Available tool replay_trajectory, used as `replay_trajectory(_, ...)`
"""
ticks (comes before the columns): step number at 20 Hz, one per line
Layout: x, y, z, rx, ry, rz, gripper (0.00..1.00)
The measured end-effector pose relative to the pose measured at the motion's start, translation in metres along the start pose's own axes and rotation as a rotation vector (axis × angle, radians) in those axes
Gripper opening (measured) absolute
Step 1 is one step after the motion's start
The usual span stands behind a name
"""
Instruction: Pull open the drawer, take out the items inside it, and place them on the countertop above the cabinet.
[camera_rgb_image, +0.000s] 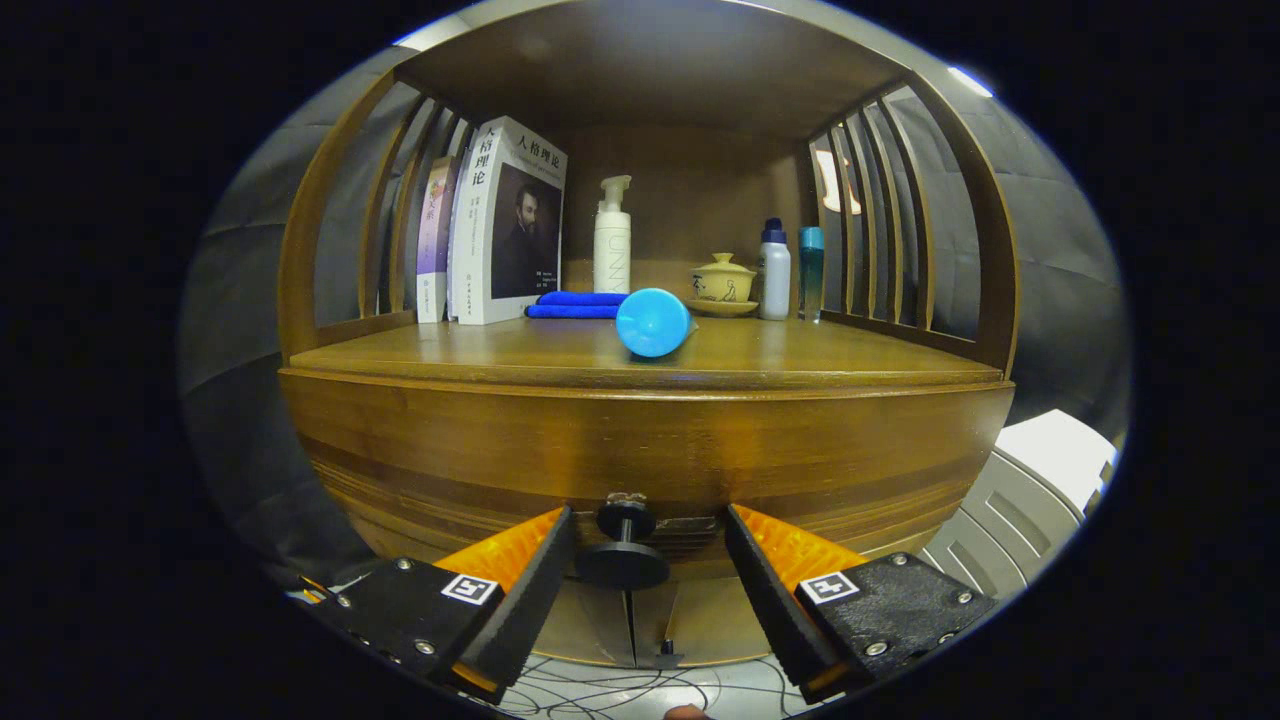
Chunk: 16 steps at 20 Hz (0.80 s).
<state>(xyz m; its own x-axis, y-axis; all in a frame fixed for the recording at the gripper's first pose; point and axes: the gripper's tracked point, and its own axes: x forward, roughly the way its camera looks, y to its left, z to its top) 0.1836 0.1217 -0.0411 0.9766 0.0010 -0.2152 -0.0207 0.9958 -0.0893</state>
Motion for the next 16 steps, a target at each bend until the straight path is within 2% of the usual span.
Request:
replay_trajectory(4,-0.014,-0.009,-0.012,-0.022,0.011,-0.011,0.95)
replay_trajectory(7,-0.045,-0.015,0.004,0.020,-0.053,0.031,0.96)
replay_trajectory(12,-0.102,-0.064,0.041,0.062,-0.151,0.025,0.96)
replay_trajectory(16,-0.144,-0.103,0.043,0.083,-0.188,0.010,0.96)
